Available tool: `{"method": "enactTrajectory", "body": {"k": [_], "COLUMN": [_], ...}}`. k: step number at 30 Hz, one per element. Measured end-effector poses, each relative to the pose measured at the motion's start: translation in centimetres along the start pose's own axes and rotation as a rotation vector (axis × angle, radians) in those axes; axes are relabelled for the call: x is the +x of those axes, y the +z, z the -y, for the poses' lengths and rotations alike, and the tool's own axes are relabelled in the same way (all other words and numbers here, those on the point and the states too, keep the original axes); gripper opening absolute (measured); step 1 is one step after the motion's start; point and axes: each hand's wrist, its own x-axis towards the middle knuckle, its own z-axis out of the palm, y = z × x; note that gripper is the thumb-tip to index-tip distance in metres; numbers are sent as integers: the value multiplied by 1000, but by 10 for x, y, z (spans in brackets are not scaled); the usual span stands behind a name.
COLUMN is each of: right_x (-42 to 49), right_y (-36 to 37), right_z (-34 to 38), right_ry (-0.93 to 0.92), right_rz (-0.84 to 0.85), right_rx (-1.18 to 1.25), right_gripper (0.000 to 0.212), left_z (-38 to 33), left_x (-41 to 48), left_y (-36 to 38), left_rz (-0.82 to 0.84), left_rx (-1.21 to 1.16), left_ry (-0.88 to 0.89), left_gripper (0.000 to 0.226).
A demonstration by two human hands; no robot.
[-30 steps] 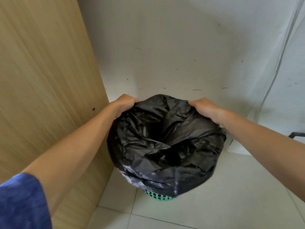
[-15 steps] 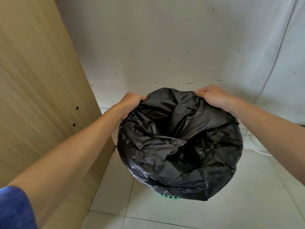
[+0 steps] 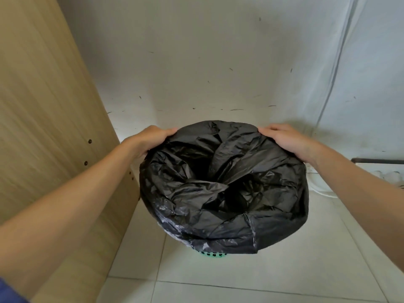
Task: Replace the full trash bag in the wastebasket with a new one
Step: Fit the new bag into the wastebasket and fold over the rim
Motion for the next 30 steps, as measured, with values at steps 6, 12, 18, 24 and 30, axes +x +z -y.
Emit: {"method": "enactTrajectory", "body": {"k": [6,12,18,24,30], "right_x": [-22,-38,-83,-95,-105], "right_y": [16,21,18,39,45], "right_z": [-16,-15,-39,-41,-39], "right_ry": [39,109,132,89,67], "right_rz": [-158,-194,-60,-409,-290], "right_rx": [219,231,544,805,912], "right_gripper": [28,50,52,41,31], "left_z": [7,18,19,27,59], "left_x": [-9,-15,-23,-41,-56], "left_y": [-1,15,29,31,29], "left_rz": [-14,-156,-302,20,5], "left_rx": [125,-187,-361,-805,-650], "left_ry": [-2,-34,-72,-93,-49], "left_gripper": [77,78,70,32,49]}}
